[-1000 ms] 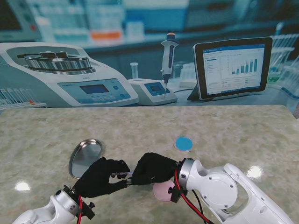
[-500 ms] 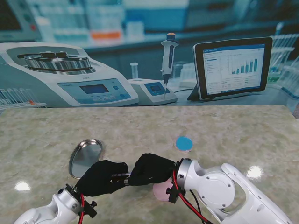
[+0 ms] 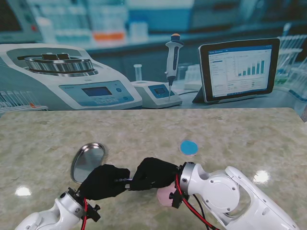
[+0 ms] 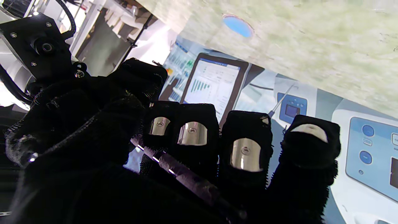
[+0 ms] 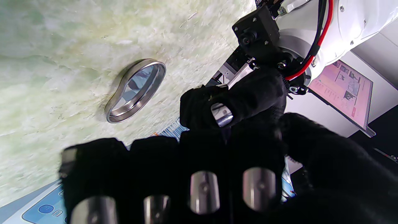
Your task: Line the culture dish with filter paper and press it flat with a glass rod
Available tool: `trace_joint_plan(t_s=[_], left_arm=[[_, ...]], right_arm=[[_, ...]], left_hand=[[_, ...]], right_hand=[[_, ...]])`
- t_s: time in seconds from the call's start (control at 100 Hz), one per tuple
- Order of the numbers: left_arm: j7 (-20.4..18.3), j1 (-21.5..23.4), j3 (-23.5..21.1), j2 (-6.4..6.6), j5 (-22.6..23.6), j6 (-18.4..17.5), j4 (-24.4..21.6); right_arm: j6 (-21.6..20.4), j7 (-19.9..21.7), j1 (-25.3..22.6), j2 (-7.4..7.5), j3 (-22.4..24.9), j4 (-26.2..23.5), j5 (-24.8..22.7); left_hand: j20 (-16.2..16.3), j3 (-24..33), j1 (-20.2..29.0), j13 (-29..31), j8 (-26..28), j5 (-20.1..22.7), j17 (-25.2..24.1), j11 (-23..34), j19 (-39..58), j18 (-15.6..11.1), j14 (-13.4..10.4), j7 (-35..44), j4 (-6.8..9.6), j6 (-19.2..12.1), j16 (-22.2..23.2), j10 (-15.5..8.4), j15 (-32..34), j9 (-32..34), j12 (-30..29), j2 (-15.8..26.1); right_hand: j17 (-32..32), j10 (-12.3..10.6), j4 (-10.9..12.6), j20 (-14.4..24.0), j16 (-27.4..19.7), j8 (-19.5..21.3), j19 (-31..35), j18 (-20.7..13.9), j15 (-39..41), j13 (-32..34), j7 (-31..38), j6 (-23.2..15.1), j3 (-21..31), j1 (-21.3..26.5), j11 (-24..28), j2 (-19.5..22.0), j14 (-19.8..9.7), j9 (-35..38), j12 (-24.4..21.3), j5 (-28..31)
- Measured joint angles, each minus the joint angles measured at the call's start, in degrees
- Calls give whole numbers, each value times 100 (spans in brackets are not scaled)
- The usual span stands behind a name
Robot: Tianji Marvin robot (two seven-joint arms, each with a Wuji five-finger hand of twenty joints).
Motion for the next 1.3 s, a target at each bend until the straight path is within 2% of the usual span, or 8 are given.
trace_joint_plan(t_s=[0.12, 0.31, 0.58, 0.73, 0.78, 0.8, 1.08, 1.3], left_arm=[[-84, 6, -10, 6, -97, -7, -1], [-84, 11, -10, 8, -97, 5, -5], [-79, 10, 2, 8, -165, 42, -9], [-66, 3, 1, 5, -171, 45, -2], [-49, -3, 1, 4, -170, 43, 6], [-41, -6, 2, 4, -169, 41, 10], [-49, -16, -10, 3, -190, 46, 14], [-49, -15, -24, 1, -208, 41, 11]], right_arm=[[-44, 96, 57, 7, -7, 14, 11], [-131, 169, 108, 24, -12, 28, -4], [-228, 269, 127, 48, 43, 19, 11], [-263, 335, 133, 66, 67, 8, 4], [-263, 354, 138, 69, 70, 6, 6], [-262, 361, 140, 69, 72, 4, 9], [-280, 435, 147, 85, 128, -35, 9], [-308, 541, 147, 104, 200, -80, 4]], left_hand=[[284, -371, 193, 0, 210, 0, -192, 4, 0, 11, 88, -2, -5, 64, 163, 82, 1, 0, 86, 154], [372, -436, 193, 0, 271, 0, -204, 4, 0, 12, 105, -2, -14, 72, 219, 86, 3, 0, 92, 198], [428, -447, 193, 0, 279, 0, -211, 6, 0, 17, 110, -2, -25, 74, 231, 87, 3, 0, 135, 198], [430, -447, 210, 0, 280, 0, -122, 6, 0, 21, 112, -2, -25, 73, 232, 87, 3, 1, 135, 198], [431, -447, 216, 0, 281, 57, -94, 6, 0, 21, 112, -2, -12, 74, 232, 91, 3, 9, 135, 198], [431, -441, 216, 0, 282, 57, -89, 6, 0, 22, 112, -2, 83, 74, 232, 92, 3, 10, 135, 198], [431, -424, 214, 0, 298, 57, -63, 8, 0, 24, 112, -2, 85, 74, 215, 92, 3, 11, 135, 198], [431, -423, 213, 0, 335, 108, -61, 11, 0, 26, 113, -2, 86, 74, 215, 92, 4, 13, 135, 199]], right_hand=[[1, -1, -153, -274, -208, 6, 3, 0, 0, 0, -98, -6, -214, 0, -24, 90, 0, 0, -7, 0], [2, -38, -572, -787, -807, 85, 3, -68, 0, 0, -776, -60, -862, -5, -324, 355, 0, 23, -12, 0], [7, 25, -1010, -1482, -1799, 149, 3, -166, -364, -9, -2070, -20, -1506, -140, -1714, 718, 47, -35, -59, -208], [-20, 177, -1187, -1570, -2137, 82, 3, -257, -913, -15, -2697, -17, -1613, -341, -2285, 779, 125, -384, -208, -491], [-33, 253, -1252, -1625, -2229, 23, 3, -270, -1171, -17, -2930, -17, -1613, -393, -2489, 785, 163, -573, -314, -702], [-45, 290, -1291, -1633, -2294, 9, 3, -272, -1242, -17, -3002, -17, -1610, -426, -2528, 837, 168, -630, -358, -705], [-608, 635, -1366, -1997, -2900, -469, 3, -305, -2774, -345, -3981, -188, -1682, -786, -3582, 837, 393, -1347, -1228, -1108], [-1985, 835, -1490, -1866, -3604, -1149, -25, -76, -4603, -1214, -4748, -307, -1670, -1077, -4622, 837, 895, -1936, -2325, -1617]])
